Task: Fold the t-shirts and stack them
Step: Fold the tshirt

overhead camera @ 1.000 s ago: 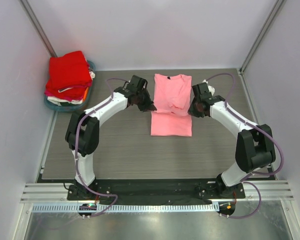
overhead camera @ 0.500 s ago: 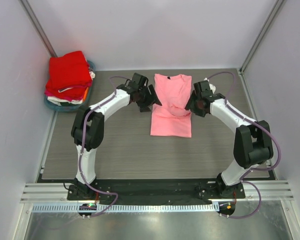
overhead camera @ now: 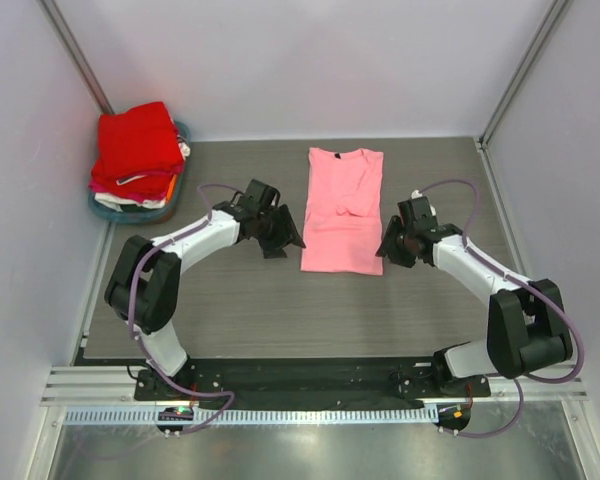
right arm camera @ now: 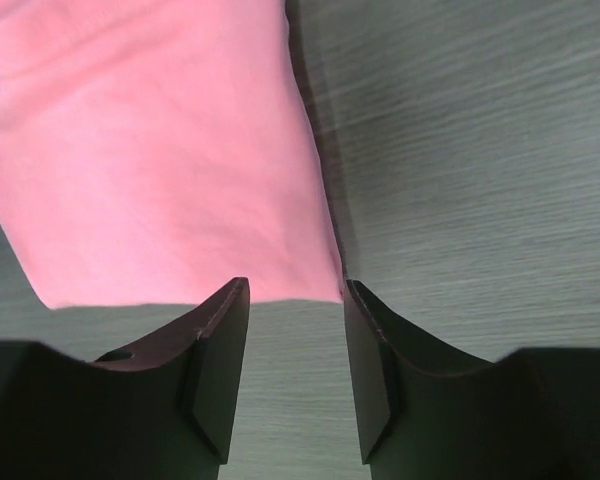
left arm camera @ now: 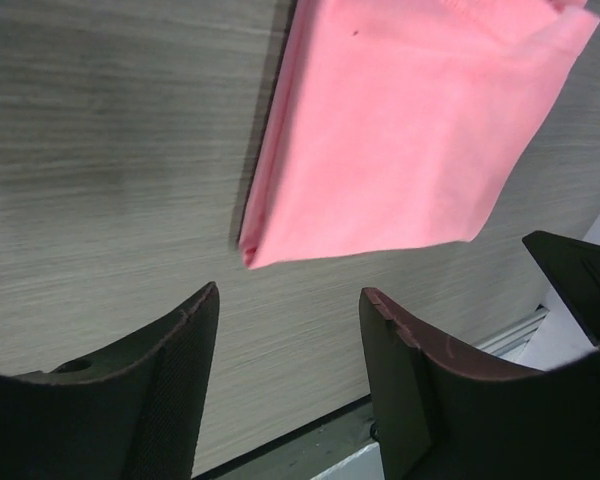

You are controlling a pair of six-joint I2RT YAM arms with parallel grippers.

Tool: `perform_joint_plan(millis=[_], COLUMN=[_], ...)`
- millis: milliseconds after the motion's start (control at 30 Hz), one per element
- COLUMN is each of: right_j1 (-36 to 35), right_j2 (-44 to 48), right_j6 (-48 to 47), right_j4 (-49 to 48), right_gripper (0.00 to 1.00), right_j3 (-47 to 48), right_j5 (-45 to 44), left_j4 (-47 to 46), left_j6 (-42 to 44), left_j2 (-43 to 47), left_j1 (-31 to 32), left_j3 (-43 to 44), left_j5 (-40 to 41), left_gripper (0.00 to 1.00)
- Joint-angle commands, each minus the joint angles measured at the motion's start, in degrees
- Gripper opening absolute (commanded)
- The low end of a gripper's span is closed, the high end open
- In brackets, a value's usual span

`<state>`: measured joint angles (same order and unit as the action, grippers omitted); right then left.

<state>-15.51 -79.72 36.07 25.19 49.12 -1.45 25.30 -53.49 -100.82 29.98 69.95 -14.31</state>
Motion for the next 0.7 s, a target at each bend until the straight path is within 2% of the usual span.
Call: perform_joint_plan(millis=[0, 200, 667], right_j1=[0.13, 0.13, 0.13], right_j2=[1.50, 0.45, -5.26], right_j6=[-0.74, -1.36, -2.32], right_j4=[-2.69, -3.66, -7.70], right_gripper=[0.47, 0.41, 0.36], right_j3=[-2.36, -5.44, -6.41], right_j5=[4.26, 4.53, 3.92], left_j4=[-4.38, -7.19, -8.25], left_j6=[-0.73, -1.96, -1.79], left_j2=[2.82, 1.50, -2.72], left_j1=[2.10, 4.03, 5.18], left_j3=[-2.62, -6.23, -6.14], left_j5=[0.24, 0.59, 3.66], left_gripper=[0.58, 0.54, 0.46])
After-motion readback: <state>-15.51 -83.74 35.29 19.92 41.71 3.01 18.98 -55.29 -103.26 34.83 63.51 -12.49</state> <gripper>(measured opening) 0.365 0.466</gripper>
